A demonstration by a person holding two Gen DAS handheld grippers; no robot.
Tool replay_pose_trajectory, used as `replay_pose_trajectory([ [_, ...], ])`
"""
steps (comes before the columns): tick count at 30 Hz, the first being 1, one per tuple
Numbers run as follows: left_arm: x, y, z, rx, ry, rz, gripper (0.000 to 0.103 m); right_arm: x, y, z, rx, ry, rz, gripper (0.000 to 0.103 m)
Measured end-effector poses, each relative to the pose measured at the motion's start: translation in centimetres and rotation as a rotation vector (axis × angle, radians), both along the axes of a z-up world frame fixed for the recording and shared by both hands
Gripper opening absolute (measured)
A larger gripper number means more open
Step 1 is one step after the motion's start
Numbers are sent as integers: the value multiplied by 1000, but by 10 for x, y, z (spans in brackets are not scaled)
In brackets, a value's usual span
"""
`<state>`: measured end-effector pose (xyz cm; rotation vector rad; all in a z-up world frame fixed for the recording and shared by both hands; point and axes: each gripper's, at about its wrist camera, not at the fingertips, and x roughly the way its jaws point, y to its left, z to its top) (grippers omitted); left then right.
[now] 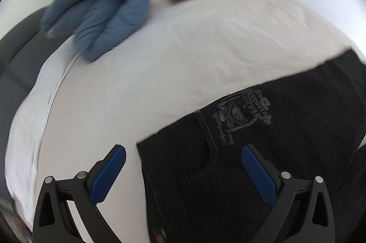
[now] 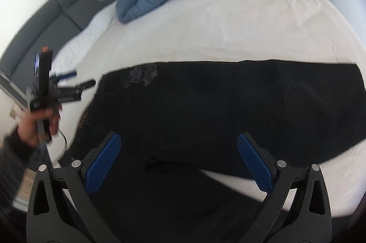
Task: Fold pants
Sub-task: 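Grasp the black jeans' waistband with the left tool while the right tool grasps it too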
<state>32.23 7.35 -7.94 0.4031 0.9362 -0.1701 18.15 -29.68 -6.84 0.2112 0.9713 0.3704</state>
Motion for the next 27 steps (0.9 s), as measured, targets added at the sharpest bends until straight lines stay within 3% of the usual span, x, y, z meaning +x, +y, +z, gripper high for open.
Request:
replay_pose_trajectory([
  [1,12,-5,-8,26,31,-60,98,15,6,-1,-21,-14,22,101],
  [3,38,-12,-22,61,104,-143,88,27,6,-1,-55,-47,60,83],
  [4,46,-15,-28,71,133,-170,85,31,7,2,-77,-61,100,67],
  [8,79,-22,-56,70,250,-272,82,43,8,-2,-116,-68,204,34],
  [17,118,-25,-84,3,364,-323,87,45,12,-27,-101,-46,318,34],
  [20,130,-18,-90,-60,426,-288,81,55,14,-33,-110,-45,327,34],
  [25,123,-22,-87,-97,460,-294,18,69,18,-29,-117,-68,337,34],
  [27,109,-31,-83,-66,432,-300,13,76,22,-26,-127,-80,350,34],
])
